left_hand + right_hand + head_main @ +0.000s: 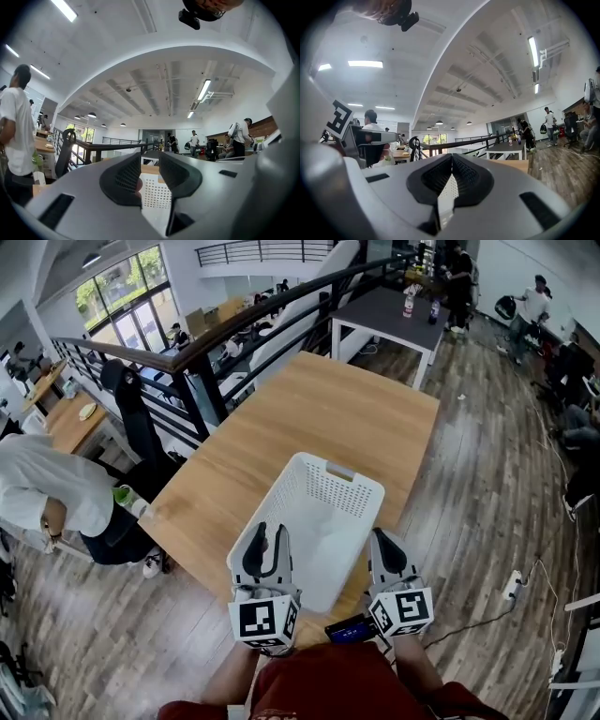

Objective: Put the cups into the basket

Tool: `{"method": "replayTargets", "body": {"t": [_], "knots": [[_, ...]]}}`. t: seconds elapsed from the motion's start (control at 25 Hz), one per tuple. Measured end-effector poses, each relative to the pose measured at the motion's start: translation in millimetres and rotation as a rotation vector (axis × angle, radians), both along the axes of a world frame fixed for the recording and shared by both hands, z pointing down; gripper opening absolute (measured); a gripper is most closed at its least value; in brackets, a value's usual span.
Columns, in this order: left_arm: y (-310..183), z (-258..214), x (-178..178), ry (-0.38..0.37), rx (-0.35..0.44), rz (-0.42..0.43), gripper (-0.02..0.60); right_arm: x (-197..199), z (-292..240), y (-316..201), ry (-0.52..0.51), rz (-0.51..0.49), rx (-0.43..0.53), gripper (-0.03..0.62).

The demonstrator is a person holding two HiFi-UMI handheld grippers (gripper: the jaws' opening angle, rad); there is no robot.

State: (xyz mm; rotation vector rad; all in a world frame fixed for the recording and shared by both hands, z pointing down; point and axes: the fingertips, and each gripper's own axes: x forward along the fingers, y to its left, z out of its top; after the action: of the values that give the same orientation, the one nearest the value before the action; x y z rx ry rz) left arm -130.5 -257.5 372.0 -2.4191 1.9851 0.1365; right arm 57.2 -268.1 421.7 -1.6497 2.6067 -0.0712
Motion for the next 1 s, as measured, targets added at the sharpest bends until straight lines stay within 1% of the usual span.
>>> {"method": "replayTargets", "body": {"t": [0.08,0.12,0.28,0.52,0.72,1.0], "knots": [[4,0,-4,0.025,0.013,0.0,0.123,-4,0,0,-0.003,-0.01,0.003,0.009],[7,1,-6,0.03,0.018,-0.004,0.111,-7,0,0,-0.002,-0.017,0.003,0.009],[16,4,-12,0.022,0.014,-0.035,0.062,-16,-2,1,-0.002,-0.04,0.003,0.009],[26,9,-17,0.024,-0.001,-0.057,0.041,-26,-2,3,-0.012,-0.069,0.004,0.009],[29,11,-19,0.024,-0.007,-0.067,0.012,-33,-4,6,-0.018,-0.102,0.022,0.009],[31,14,-16,0.027,-0.007,-0.061,0.008,-39,-8,9,-0.001,-0.121,0.04,0.009]]}}
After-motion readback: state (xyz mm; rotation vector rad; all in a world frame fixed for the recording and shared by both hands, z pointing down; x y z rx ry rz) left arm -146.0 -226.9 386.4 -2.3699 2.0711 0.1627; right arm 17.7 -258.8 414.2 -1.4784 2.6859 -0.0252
